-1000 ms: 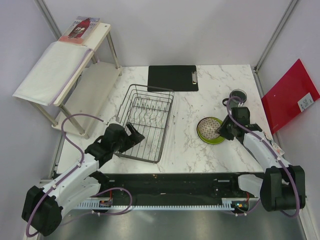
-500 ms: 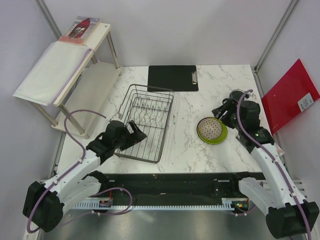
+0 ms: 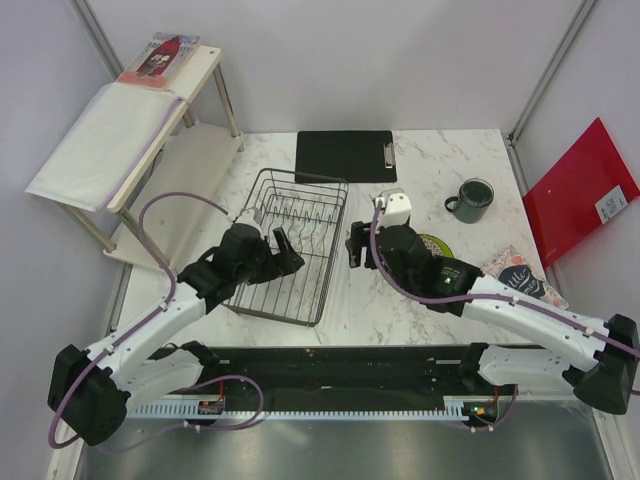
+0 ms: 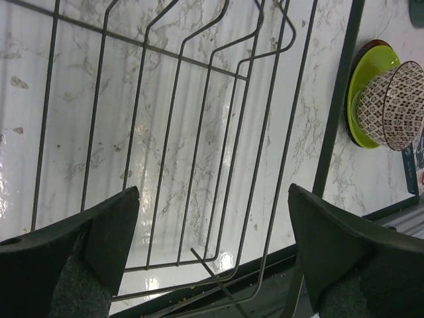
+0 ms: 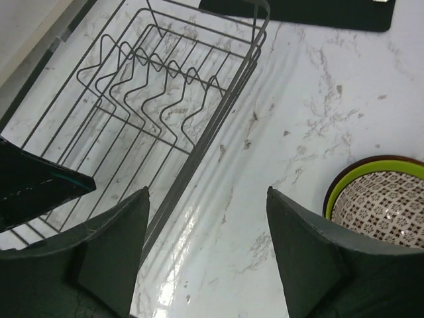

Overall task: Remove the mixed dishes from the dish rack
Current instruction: Reset both arms

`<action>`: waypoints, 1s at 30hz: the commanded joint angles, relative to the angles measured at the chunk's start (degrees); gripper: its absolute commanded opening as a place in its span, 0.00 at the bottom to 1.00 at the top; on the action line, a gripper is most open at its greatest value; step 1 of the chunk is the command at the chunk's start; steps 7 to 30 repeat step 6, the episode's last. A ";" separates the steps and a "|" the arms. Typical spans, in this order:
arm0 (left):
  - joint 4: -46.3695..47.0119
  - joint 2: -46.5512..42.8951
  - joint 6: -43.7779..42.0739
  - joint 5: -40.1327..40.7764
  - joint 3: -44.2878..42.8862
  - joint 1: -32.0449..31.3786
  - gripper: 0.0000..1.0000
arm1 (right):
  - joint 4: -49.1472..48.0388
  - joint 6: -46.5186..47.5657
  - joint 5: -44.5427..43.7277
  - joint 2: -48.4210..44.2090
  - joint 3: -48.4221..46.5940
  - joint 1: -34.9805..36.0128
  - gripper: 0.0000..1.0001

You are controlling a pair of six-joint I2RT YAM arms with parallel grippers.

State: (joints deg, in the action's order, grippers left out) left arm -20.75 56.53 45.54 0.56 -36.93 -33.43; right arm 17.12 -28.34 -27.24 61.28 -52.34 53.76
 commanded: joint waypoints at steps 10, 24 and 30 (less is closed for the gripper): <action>-4.12 1.74 -7.22 6.04 -8.25 -1.55 0.99 | -4.81 6.72 -15.74 3.94 -4.71 5.66 0.80; -4.12 1.74 -7.22 6.04 -8.25 -1.55 0.99 | -4.81 6.72 -15.74 3.94 -4.71 5.66 0.80; -4.12 1.74 -7.22 6.04 -8.25 -1.55 0.99 | -4.81 6.72 -15.74 3.94 -4.71 5.66 0.80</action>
